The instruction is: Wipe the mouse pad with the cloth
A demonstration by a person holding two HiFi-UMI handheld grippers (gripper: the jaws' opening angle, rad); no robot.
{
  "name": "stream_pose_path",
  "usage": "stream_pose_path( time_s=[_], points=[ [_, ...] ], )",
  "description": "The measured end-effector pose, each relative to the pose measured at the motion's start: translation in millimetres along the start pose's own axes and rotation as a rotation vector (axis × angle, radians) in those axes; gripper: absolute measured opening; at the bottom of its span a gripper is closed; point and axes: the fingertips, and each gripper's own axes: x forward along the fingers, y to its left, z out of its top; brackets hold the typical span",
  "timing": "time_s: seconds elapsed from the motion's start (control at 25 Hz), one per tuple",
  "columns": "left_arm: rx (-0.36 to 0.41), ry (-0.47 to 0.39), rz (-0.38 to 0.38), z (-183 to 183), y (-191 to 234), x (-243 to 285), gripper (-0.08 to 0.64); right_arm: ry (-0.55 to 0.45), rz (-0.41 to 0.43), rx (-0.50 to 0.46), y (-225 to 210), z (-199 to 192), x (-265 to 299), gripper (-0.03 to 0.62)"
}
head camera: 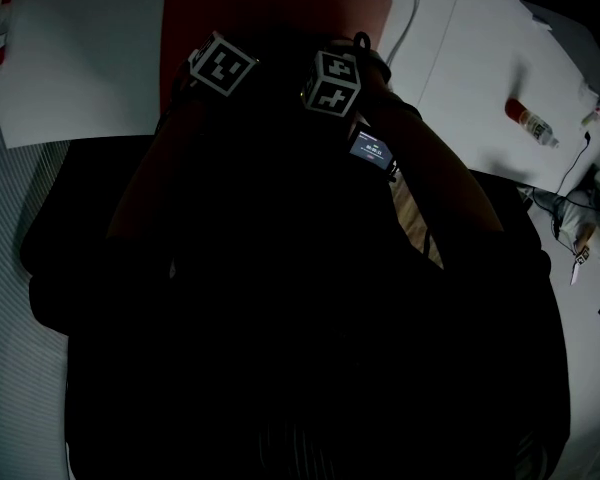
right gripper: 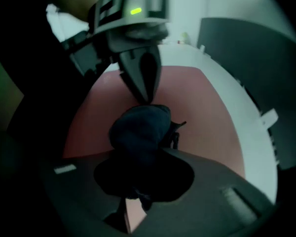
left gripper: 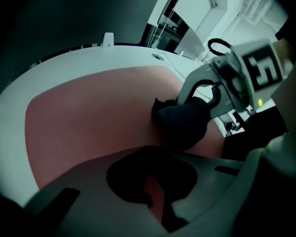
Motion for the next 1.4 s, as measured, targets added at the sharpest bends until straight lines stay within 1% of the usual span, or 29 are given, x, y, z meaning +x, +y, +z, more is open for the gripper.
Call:
stream_pose_path(
  time_s=[0.04,0.08,0.16,0.28,0.36,0.44,0.48,0.56,0.64,0.68,0.76,0.84,0.92,0.96,1.12,1.2,1.28,1.32,1.4],
  points=[
    [-0.007,-0.001,-0.002,-2,0,0,0.005,-0.011,0.017,0.022,-4,-1,-1,0.066],
    [-0.016,-0.003,-0.003,-4,0,0,0.005,-0.014,0.015,0.048,-13,-7,-4,0.066],
    [-0.022,-0.014,0.000,-3,-1,0,0.005,0.002,-0.038,0.118,-46,-28,-13,0.066],
    [-0.016,-0.008,0.006,-2,0,0,0.005,0.023,-0.134,0.258,-99,-61,-32,0.067],
    [-0.026,-0.008,0.004,-3,1,-1,0.005,0.047,-0.192,0.310,-113,-67,-39,0.067],
    [-0.035,-0.013,0.001,-3,0,-1,0.005,0.074,-0.233,0.320,-109,-61,-38,0.062],
    [-0.034,-0.015,0.000,-2,0,-1,0.005,0.079,-0.225,0.321,-102,-55,-35,0.060],
    [-0.027,-0.024,-0.002,0,1,0,0.005,0.067,-0.144,0.302,-74,-34,-25,0.061],
    [-0.022,-0.021,-0.005,0,1,-1,0.005,0.058,-0.052,0.221,-35,-10,-13,0.063],
    [-0.022,-0.015,-0.006,0,1,-1,0.005,0.056,-0.022,0.172,-17,-1,-7,0.063],
    [-0.026,-0.008,-0.009,-1,1,0,0.005,0.051,-0.004,0.078,7,6,0,0.063],
    [-0.033,-0.010,-0.012,-3,1,0,0.005,0.033,0.004,0.033,10,3,3,0.064],
    [-0.029,-0.021,-0.007,-3,1,0,0.005,0.016,0.002,0.050,-4,-7,-1,0.064],
    [-0.026,-0.025,-0.004,-2,2,0,0.005,0.018,-0.018,0.075,-18,-15,-6,0.064],
    [-0.029,-0.033,0.000,-1,3,0,0.005,0.054,-0.160,0.249,-95,-63,-31,0.067],
    [-0.034,-0.039,0.006,-3,3,0,0.005,0.057,-0.197,0.329,-118,-75,-39,0.067],
    [-0.043,-0.040,0.015,-7,3,0,0.005,0.063,-0.207,0.383,-122,-77,-42,0.067],
    [-0.046,-0.043,0.019,-8,3,-1,0.005,0.072,-0.214,0.390,-120,-76,-41,0.066],
    [-0.044,-0.053,0.033,-8,4,-2,0.005,0.077,-0.203,0.362,-107,-66,-38,0.064]
  ],
)
